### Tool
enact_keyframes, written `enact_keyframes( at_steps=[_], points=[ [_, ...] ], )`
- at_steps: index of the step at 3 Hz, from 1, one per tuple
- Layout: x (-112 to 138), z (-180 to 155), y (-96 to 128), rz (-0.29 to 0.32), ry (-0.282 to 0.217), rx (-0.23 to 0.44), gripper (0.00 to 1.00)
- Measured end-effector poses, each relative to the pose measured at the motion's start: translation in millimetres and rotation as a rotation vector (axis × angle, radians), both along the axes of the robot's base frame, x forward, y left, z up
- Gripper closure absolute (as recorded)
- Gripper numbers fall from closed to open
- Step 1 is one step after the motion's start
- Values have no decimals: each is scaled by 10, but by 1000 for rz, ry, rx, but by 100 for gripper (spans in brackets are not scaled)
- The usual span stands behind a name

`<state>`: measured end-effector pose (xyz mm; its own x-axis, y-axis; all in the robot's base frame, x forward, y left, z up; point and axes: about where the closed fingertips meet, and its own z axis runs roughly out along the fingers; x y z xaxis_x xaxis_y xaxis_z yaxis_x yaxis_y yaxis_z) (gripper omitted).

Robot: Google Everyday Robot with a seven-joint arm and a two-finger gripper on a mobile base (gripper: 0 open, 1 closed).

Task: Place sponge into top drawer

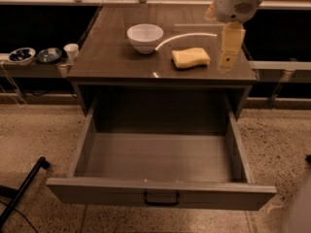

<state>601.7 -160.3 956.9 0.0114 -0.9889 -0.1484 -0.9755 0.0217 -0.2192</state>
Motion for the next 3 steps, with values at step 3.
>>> enact_keyframes(
  at_steps=[3],
  points=[
    [1185, -1191, 167, 1, 100, 71, 14]
  ],
)
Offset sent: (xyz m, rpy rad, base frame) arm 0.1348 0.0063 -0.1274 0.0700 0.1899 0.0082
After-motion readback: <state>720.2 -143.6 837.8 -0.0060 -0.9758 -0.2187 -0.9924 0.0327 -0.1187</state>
